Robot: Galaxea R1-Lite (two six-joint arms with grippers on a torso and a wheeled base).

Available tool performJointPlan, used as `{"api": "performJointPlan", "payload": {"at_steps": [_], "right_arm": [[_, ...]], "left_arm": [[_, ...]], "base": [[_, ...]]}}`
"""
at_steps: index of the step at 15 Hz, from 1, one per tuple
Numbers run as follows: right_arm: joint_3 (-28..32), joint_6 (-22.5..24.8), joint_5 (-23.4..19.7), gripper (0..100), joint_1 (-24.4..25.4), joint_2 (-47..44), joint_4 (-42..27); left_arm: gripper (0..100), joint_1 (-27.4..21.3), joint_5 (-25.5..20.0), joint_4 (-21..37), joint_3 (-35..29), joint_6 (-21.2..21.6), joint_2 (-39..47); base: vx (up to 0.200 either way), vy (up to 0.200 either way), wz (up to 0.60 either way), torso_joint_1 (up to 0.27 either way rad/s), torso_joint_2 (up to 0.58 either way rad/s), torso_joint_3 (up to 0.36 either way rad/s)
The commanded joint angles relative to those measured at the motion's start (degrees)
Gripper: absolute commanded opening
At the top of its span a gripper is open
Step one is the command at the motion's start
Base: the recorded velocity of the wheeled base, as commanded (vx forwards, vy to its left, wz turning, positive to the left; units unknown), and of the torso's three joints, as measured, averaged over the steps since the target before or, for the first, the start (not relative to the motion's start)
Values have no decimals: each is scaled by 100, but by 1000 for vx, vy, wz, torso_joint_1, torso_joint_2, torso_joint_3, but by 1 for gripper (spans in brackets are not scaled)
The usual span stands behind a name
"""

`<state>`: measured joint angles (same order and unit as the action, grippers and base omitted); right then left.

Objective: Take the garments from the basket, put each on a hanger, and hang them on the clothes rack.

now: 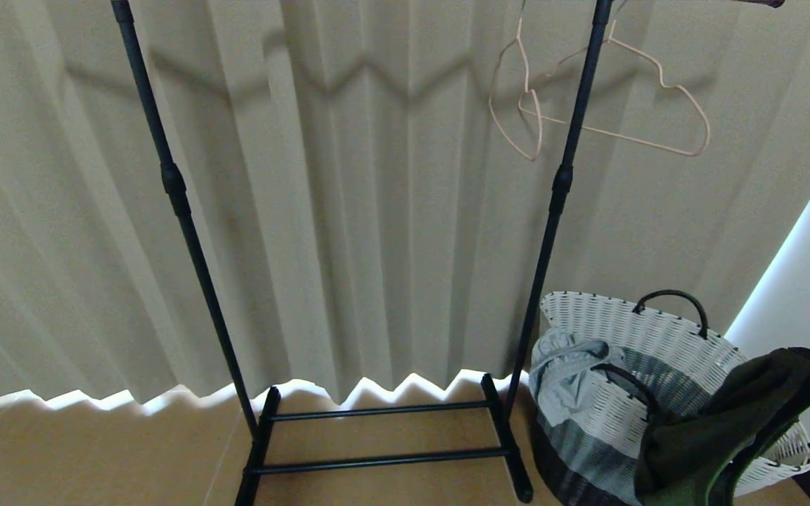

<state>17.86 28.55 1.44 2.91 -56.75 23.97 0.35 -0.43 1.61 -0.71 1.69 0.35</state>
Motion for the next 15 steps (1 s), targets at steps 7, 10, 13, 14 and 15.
{"api": "performJointPlan", "payload": {"at_steps": [7,10,13,14,15], "right_arm": [[1150,-790,6,0,1598,-618,-24],[1554,-1220,-12,0,1976,-873,-6],[1897,-1748,-592,0,2099,-917,-15],[2002,-1906,-777,0,2108,-961,-6],[2064,-1976,-847,0,2126,-996,-6]], "left_arm": [[100,0,-810,-126,-70,85,-9],[100,-35,-2172,-337,-835,77,369],[100,-35,-2823,-794,-1784,77,2065],[100,-44,-2858,-1172,-2047,68,2830],[100,-79,-2858,-1365,-2153,68,3199]], "base": [[0,0,0,0,0,0],[0,0,0,0,0,0],[0,0,0,0,0,0],[0,0,0,0,0,0],[0,0,0,0,0,0]]}}
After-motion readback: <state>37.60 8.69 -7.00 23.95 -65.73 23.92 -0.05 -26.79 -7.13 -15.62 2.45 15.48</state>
